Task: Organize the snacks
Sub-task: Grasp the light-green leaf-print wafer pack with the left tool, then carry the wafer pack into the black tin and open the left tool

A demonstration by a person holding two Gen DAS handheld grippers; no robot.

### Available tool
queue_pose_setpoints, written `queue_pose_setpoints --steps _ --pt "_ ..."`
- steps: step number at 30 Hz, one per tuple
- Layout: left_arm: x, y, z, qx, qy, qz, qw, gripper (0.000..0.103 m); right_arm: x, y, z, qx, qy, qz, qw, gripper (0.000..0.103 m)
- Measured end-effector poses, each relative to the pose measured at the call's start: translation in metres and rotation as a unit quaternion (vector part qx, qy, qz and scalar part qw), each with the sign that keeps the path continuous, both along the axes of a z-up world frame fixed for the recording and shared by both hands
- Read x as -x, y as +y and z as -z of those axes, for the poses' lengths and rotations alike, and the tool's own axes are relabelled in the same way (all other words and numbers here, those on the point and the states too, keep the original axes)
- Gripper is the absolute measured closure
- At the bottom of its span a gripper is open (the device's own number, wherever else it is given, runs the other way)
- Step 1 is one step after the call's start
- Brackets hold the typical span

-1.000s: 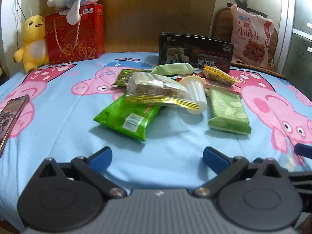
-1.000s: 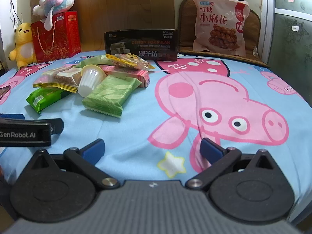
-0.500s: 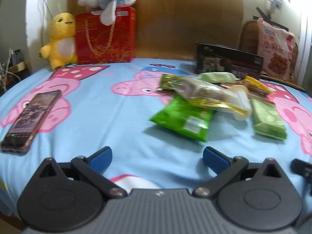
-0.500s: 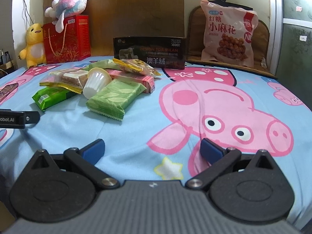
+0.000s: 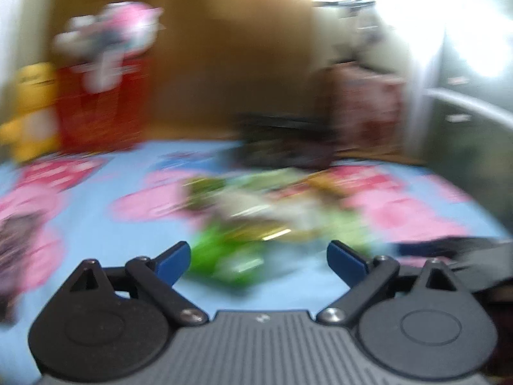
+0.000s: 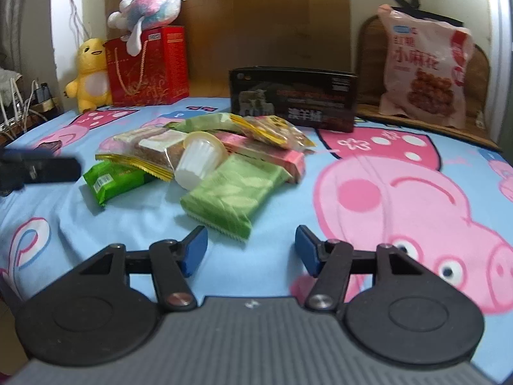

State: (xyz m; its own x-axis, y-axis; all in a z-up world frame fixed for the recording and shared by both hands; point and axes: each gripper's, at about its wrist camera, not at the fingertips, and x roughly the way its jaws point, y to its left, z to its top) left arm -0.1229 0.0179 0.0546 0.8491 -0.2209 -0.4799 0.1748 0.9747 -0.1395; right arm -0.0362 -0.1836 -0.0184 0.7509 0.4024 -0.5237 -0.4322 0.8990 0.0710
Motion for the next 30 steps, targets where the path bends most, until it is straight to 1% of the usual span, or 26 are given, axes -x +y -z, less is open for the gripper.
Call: queue_pose_setpoints --steps 1,3,5,7,9,12,13,15,17,18,19,20,21,23,24,26,29,30 --pt "-0.008 -0.007 -0.005 0.016 0.004 0.038 0.9991 0.012 -0.002 0.001 -0.001 0.003 0.0 -0.005 1.0 0.044" --pt "-0.029 -0.022 -0.01 0.045 0.028 0.1 0.9935 0.021 -0.007 0.001 -0.002 0.007 0.0 -0.01 1.0 0.044" --pt "-0.048 -0.032 -0.01 0.063 0.053 0.132 0.9878 0.026 -0.012 -0.002 -0.004 0.004 0.007 -0.022 1.0 0.044" --pt "-0.066 -0.038 -0.008 0.066 0.068 0.139 0.9857 0.026 -0.016 -0.004 -0.005 -0.001 0.014 -0.035 0.999 0.044" --pt "-0.08 -0.043 -0.003 0.061 0.085 0.134 0.9855 0.027 -0.018 -0.005 -0.004 -0.001 0.014 -0.045 0.999 0.044" --pt "-0.098 -0.045 0.012 0.078 0.127 0.138 0.979 0.027 -0.018 -0.004 -0.003 0.005 0.008 -0.06 0.998 0.044" --pt "-0.106 -0.045 0.021 0.078 0.143 0.135 0.9774 0.027 -0.018 -0.004 -0.003 0.008 0.006 -0.064 0.998 0.044" --pt "-0.112 -0.046 0.029 0.078 0.156 0.129 0.9762 0.027 -0.02 -0.005 -0.002 0.006 0.009 -0.071 0.997 0.044" --pt "-0.118 -0.048 0.036 0.088 0.171 0.128 0.973 0.03 -0.023 -0.006 -0.001 -0.001 0.013 -0.075 0.997 0.044" --pt "-0.118 -0.048 0.036 0.091 0.167 0.128 0.9734 0.031 -0.023 -0.006 -0.001 -0.001 0.013 -0.077 0.997 0.044" --pt "-0.117 -0.047 0.034 0.094 0.169 0.129 0.9725 0.036 -0.022 -0.007 0.0 0.001 0.01 -0.08 0.997 0.044" --pt "-0.116 -0.049 0.034 0.095 0.171 0.133 0.9715 0.048 -0.02 -0.007 0.0 0.003 0.006 -0.082 0.997 0.046" --pt "-0.116 -0.052 0.035 0.099 0.181 0.143 0.9679 0.053 -0.018 -0.008 0.001 0.009 0.002 -0.083 0.997 0.046" --pt "-0.113 -0.057 0.035 0.096 0.183 0.146 0.9675 0.056 -0.011 -0.016 0.001 0.012 0.0 -0.091 0.996 0.047" --pt "-0.109 -0.059 0.035 0.094 0.184 0.153 0.9664 0.058 -0.008 -0.022 0.0 0.005 0.005 -0.099 0.995 0.047" --pt "-0.101 -0.06 0.036 0.103 0.196 0.174 0.9596 0.059 -0.002 -0.042 -0.001 -0.017 0.025 -0.12 0.992 0.048" --pt "-0.091 -0.058 0.036 0.135 0.218 0.218 0.9418 0.059 -0.003 -0.072 -0.006 -0.074 0.072 -0.145 0.984 0.048" --pt "-0.09 -0.059 0.033 0.139 0.219 0.229 0.9382 0.059 -0.006 -0.078 -0.009 -0.092 0.084 -0.147 0.981 0.049"
